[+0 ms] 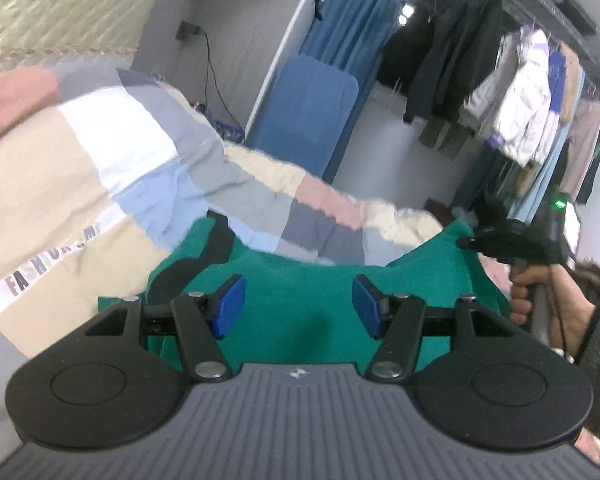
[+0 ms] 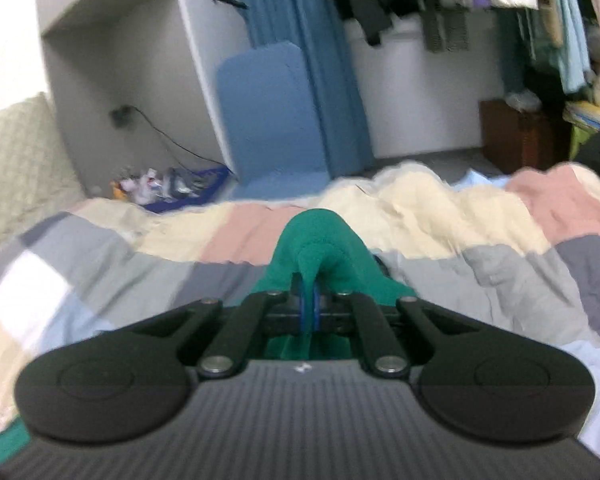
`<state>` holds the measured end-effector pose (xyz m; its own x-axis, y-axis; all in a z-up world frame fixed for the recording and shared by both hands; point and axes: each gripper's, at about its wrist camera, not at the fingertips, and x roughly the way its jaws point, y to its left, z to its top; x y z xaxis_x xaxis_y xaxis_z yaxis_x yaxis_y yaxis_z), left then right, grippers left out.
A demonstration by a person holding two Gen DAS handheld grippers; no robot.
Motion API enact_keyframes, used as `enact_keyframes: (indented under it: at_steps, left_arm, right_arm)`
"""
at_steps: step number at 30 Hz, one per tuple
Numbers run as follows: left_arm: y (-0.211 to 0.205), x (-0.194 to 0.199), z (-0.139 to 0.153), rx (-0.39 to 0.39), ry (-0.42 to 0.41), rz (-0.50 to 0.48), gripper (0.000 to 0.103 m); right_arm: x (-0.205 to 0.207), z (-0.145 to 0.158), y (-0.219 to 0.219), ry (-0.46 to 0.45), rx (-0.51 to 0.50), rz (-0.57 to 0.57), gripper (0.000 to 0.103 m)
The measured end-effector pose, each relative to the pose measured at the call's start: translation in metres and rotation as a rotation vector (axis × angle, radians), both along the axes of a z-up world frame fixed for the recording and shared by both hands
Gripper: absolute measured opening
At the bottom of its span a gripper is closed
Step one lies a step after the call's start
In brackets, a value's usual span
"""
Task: Fold large clothes
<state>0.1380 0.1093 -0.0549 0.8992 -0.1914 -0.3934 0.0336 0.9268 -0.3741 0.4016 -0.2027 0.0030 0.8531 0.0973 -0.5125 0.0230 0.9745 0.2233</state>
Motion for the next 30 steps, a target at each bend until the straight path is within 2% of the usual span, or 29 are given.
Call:
enact_keyframes:
  at_steps: [3, 6, 8, 13, 18, 20, 21, 22, 24, 25, 28, 30]
  left_arm:
    - [-0.007, 0.011, -0.012, 0.046, 0.055, 0.013, 0.065]
    - [-0.009, 0.016, -0.018, 0.065, 0.068, -0.003, 0.065]
    - [-0.009, 0.016, -0.02, 0.065, 0.074, -0.008, 0.065]
    - [-0.011, 0.016, -0.022, 0.07, 0.075, -0.001, 0.065]
    - [-0.01, 0.018, -0.02, 0.069, 0.089, 0.007, 0.066]
    - [-0.01, 0.018, -0.02, 0.078, 0.089, 0.013, 0.066]
    - [-0.01, 0.017, -0.019, 0.079, 0.09, 0.014, 0.066]
    - [-0.01, 0.017, -0.019, 0.077, 0.091, 0.016, 0.066]
    - [-0.011, 0.015, -0.017, 0.083, 0.094, 0.015, 0.066]
    - [-0.012, 0.014, -0.015, 0.084, 0.092, 0.015, 0.066]
    - [-0.011, 0.01, -0.014, 0.08, 0.078, 0.007, 0.066]
    - [-0.013, 0.008, -0.012, 0.104, 0.076, -0.011, 0.066]
  right_arm:
    - [0.024, -0.035, 0.014, 0.086, -0.088, 0.013, 0.007]
    - [0.04, -0.071, 0.028, 0.209, -0.164, 0.034, 0.008]
    - [0.041, -0.087, 0.033, 0.218, -0.187, 0.04, 0.01]
    - [0.046, -0.1, 0.021, 0.241, -0.109, 0.056, 0.013]
    - [0.046, -0.096, 0.019, 0.235, -0.069, 0.063, 0.015]
    - [0.043, -0.092, 0.016, 0.243, -0.045, 0.063, 0.023]
    - [0.041, -0.089, 0.015, 0.251, -0.036, 0.068, 0.032]
    - [0.038, -0.085, 0.014, 0.254, -0.032, 0.083, 0.048]
    - [0.026, -0.075, 0.012, 0.246, -0.019, 0.112, 0.069]
    - [0.019, -0.07, 0.011, 0.237, -0.014, 0.12, 0.073]
    - [-0.012, -0.049, 0.009, 0.185, -0.015, 0.147, 0.073]
    - [-0.035, -0.035, 0.01, 0.145, -0.026, 0.156, 0.073]
